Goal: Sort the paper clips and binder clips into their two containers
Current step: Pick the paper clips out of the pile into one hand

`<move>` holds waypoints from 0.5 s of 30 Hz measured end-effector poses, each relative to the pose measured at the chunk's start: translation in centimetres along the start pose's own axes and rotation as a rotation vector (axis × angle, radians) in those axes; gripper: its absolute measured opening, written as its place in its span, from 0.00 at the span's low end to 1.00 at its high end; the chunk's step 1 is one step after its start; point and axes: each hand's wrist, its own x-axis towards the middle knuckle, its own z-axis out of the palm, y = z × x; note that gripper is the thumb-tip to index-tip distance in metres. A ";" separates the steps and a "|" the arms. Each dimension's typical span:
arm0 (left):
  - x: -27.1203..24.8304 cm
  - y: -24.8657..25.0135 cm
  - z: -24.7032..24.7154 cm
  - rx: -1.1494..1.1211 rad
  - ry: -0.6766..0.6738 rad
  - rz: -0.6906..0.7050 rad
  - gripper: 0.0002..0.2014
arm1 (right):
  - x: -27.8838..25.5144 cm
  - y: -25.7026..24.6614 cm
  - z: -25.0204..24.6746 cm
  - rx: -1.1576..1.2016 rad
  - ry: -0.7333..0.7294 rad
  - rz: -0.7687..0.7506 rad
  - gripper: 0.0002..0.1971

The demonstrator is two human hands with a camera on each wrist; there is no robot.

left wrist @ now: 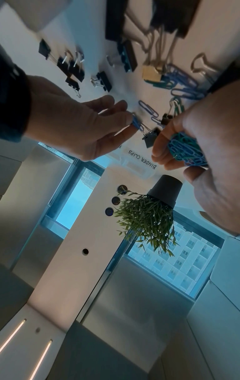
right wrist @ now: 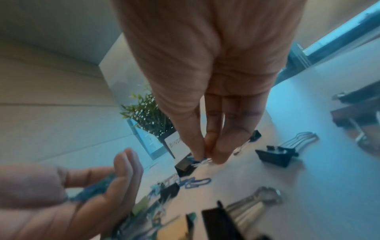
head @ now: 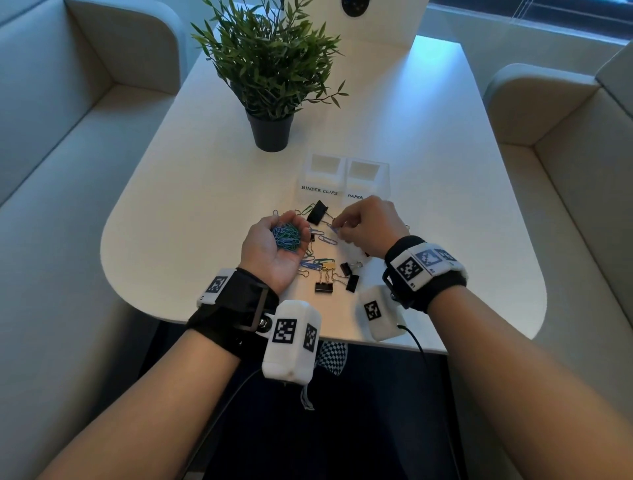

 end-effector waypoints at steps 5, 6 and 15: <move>-0.1 -0.3 0.2 0.031 -0.005 0.010 0.11 | -0.6 -0.2 -0.9 0.258 0.019 0.061 0.04; 0.0 -0.4 0.3 0.039 -0.003 0.011 0.11 | -0.7 -0.6 -1.0 0.309 0.010 0.053 0.03; 0.0 -0.3 0.4 0.037 0.003 0.054 0.09 | 0.2 -1.5 0.4 -0.134 0.030 -0.094 0.07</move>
